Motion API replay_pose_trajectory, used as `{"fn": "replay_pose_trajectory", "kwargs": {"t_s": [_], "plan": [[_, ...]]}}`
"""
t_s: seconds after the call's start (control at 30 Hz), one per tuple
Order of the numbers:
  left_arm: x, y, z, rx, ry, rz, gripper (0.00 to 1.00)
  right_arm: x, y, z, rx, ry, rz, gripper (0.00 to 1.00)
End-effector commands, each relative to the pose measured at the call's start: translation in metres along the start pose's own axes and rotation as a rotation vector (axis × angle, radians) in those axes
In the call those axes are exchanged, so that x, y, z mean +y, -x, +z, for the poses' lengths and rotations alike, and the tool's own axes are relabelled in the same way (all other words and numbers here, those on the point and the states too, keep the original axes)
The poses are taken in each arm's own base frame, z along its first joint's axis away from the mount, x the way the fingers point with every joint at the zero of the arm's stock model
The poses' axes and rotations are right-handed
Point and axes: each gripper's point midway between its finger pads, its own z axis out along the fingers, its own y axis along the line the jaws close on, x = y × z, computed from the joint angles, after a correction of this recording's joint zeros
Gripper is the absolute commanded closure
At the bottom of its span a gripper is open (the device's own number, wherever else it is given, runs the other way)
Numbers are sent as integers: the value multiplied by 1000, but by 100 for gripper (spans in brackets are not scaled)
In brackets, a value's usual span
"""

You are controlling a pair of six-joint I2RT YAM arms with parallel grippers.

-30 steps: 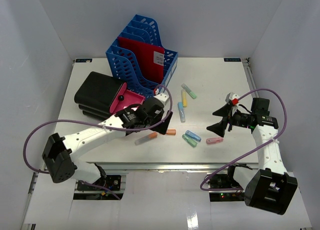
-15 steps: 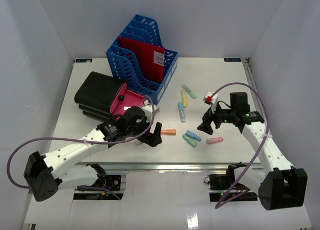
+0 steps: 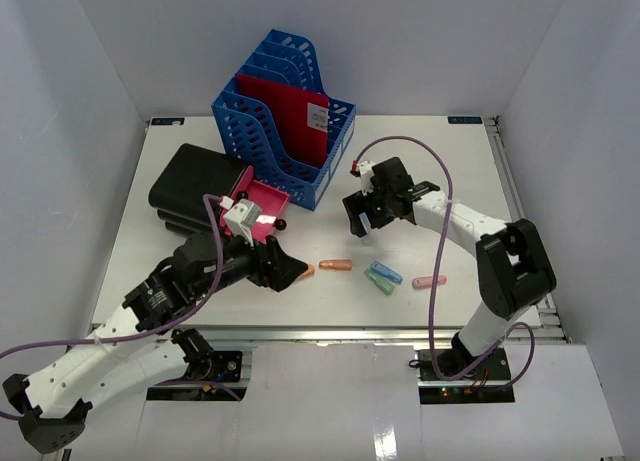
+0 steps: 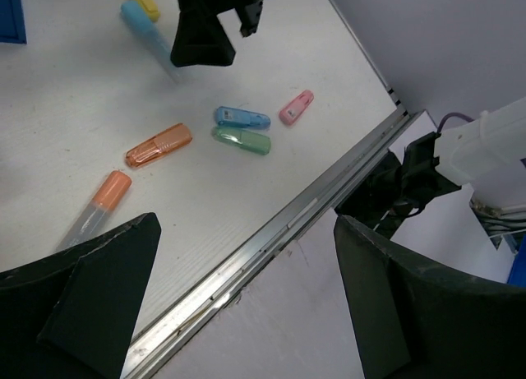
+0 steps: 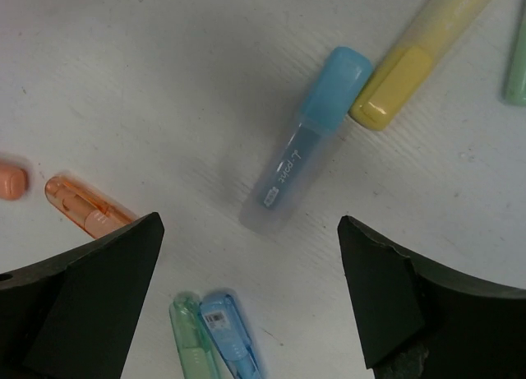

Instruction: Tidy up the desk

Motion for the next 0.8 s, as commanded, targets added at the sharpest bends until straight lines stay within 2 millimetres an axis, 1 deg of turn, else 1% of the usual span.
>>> {"fn": "replay_pose_trajectory", "kwargs": {"t_s": [0.0, 0.03, 0.1, 0.17, 0.23, 0.33, 0.37, 0.47, 0.53, 0.63, 0.73, 0.77], "plan": [[6, 12, -9, -70, 42, -40, 2, -3, 34, 24, -44, -67, 93, 3], [6, 12, -11, -74, 42, -44, 2, -3, 33, 28, -29, -71, 94, 7], [8, 10, -13, -73, 47, -48, 2, -9, 27, 38, 1, -104, 102, 10], [10, 9, -15, -75, 53, -48, 2, -15, 22, 44, 18, -135, 108, 12], [11, 8, -16, -76, 56, -48, 2, -15, 16, 49, 35, -136, 112, 14], [11, 9, -17, -81, 57, -50, 2, -16, 10, 54, 50, -133, 118, 23], [11, 9, -17, -82, 56, -50, 2, -16, 8, 55, 53, -134, 119, 24], [11, 9, -18, -80, 54, -51, 2, -17, 2, 59, 70, -140, 117, 33], [11, 9, -18, -83, 53, -55, 2, -18, -3, 62, 80, -142, 117, 41], [10, 10, -20, -91, 48, -62, 2, -20, -12, 65, 100, -152, 114, 48], [8, 13, -23, -105, 41, -67, 2, -21, -15, 66, 106, -157, 112, 55], [7, 14, -24, -108, 39, -68, 2, -21, -15, 66, 103, -156, 111, 59]]}}
